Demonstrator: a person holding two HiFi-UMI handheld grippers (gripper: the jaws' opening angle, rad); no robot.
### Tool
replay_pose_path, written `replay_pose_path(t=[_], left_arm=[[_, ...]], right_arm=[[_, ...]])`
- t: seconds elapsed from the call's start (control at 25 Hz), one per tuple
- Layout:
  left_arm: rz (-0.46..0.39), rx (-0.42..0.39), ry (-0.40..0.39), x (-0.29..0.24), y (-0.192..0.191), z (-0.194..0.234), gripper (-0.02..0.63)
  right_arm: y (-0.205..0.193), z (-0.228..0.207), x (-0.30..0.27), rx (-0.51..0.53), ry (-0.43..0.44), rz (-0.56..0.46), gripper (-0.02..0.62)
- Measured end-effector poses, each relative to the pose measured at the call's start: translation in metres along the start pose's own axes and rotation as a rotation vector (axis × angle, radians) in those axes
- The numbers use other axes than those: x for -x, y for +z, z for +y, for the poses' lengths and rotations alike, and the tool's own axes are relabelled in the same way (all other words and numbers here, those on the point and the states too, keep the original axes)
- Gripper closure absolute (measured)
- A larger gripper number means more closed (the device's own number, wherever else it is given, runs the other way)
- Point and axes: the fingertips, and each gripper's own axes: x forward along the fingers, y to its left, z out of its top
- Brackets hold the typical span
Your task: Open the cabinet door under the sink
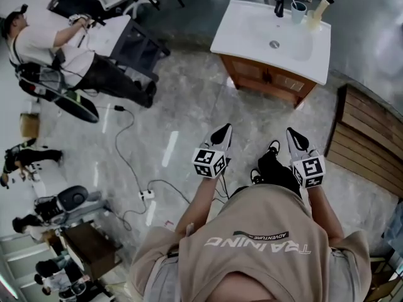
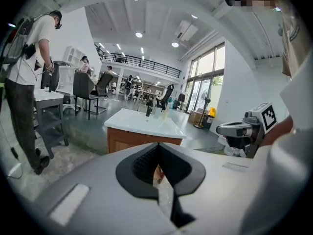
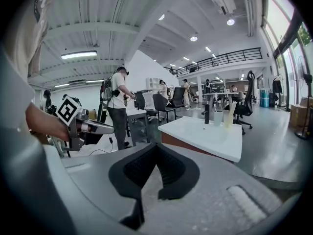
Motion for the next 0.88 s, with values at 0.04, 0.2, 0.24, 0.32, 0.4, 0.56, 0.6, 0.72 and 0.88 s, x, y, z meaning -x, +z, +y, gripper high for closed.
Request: replay_pose_path(t=[0.04, 0.2, 0.24, 0.32, 0.4, 0.56, 0.6, 0.72, 0.88], left_arm=[[0.001, -0.008, -0.003, -0.012, 0.008, 0.004, 0.591], [0.000, -0.033, -0.027, -0.052, 0.038, 0.012, 0.592], [-0.001, -0.031, -0.029, -0.060, 0.043, 0.013, 0.591], [0.001, -0.037, -0.031, -0.076, 0.055, 0.016, 0.591], [0.002, -0.044, -0.038, -0.089, 0.065, 0.015, 0.591], [-0.017, -0.027, -0.071, -0.110, 0.082, 0.009, 0.591], [-0.017, -0.014, -0.080, -0.112, 0.083, 0.009, 0.591], [0.003, 0.010, -0.099, -0.117, 0.079, 0.013, 0.592], [0.040, -0.006, -0.147, -0.132, 0.076, 0.014, 0.592]], right_arm=[[0.006, -0.009, -0.011, 0.005, 0.005, -0.004, 0.594], [0.034, -0.034, -0.052, 0.030, 0.025, -0.054, 0.594], [0.043, -0.040, -0.060, 0.030, 0.026, -0.069, 0.594], [0.060, -0.051, -0.072, 0.022, 0.025, -0.103, 0.594], [0.068, -0.061, -0.081, 0.012, 0.028, -0.122, 0.594], [0.061, -0.081, -0.087, 0.021, 0.019, -0.092, 0.594], [0.059, -0.083, -0.087, 0.022, 0.010, -0.086, 0.594], [0.051, -0.090, -0.079, 0.010, -0.034, -0.069, 0.594], [0.041, -0.108, -0.069, -0.025, -0.129, -0.044, 0.594]])
